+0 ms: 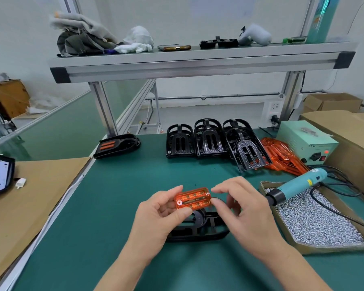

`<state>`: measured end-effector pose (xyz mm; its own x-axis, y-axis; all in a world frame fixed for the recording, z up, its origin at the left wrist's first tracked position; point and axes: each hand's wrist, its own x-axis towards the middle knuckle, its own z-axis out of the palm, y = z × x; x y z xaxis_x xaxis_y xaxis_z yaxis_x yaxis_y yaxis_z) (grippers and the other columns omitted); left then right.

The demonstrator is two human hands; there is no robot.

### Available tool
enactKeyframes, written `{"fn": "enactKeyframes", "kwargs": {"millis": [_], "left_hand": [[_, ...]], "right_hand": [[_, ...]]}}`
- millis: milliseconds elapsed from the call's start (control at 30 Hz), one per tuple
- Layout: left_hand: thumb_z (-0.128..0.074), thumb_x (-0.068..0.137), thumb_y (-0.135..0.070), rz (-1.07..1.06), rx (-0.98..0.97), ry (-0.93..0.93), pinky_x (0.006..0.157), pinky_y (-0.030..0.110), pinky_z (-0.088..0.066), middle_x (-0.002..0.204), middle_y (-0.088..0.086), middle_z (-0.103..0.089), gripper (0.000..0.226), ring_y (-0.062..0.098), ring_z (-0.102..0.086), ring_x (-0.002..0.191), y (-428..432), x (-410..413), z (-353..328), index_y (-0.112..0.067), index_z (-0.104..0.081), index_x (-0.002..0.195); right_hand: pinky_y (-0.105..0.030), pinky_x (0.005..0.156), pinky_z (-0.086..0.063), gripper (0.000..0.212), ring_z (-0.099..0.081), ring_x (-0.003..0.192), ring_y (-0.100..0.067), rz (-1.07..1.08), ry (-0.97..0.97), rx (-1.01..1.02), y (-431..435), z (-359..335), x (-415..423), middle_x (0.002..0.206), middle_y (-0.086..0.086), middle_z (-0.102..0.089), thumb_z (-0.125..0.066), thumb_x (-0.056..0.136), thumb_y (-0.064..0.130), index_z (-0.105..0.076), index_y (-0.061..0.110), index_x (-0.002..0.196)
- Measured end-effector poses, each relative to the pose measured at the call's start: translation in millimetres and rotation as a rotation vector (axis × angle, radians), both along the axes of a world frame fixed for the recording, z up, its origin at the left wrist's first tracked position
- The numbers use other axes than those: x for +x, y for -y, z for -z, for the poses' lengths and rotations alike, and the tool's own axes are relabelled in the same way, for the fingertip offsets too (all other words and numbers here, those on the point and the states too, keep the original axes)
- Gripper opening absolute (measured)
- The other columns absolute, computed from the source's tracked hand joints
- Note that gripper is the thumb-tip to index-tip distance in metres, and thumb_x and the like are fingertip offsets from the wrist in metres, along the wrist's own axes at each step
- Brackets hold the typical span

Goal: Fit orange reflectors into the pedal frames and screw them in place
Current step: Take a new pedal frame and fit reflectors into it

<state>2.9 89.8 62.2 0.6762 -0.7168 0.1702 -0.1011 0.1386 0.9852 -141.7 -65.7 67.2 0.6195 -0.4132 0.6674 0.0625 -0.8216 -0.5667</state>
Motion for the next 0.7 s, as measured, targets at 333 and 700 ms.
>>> {"fn": "enactKeyframes", "kwargs": {"millis": [333,700], "left_hand": [[-0.082,0.076,-0.001,0.040,0.096,0.110,0.081,0.018,-0.053,0.100,-0.001,-0.072,0.053,0.015,-0.072,0.092,-4.3,14.5,2.9,-0.019,-0.068,0.124],[-0.060,0.095,-0.002,-0.293,0.259,0.248,0.086,0.007,-0.043,0.103,-0.012,-0.072,0.033,0.000,-0.063,0.103,-18.5,43.2,43.5,-0.031,-0.075,0.099]], "right_hand": [[-0.011,0.073,-0.039,0.011,-0.055,0.078,-0.003,-0.094,-0.291,-0.014,2.2,-10.9,8.6,0.089,0.014,-0.059,-0.076,0.087,0.012,-0.074,0.021,0.095],[-0.029,0.083,-0.045,0.005,-0.052,0.085,-0.009,0.095,-0.547,-0.023,9.2,7.8,34.4,0.089,0.014,-0.056,-0.067,0.093,0.029,-0.072,0.027,0.094]]}}
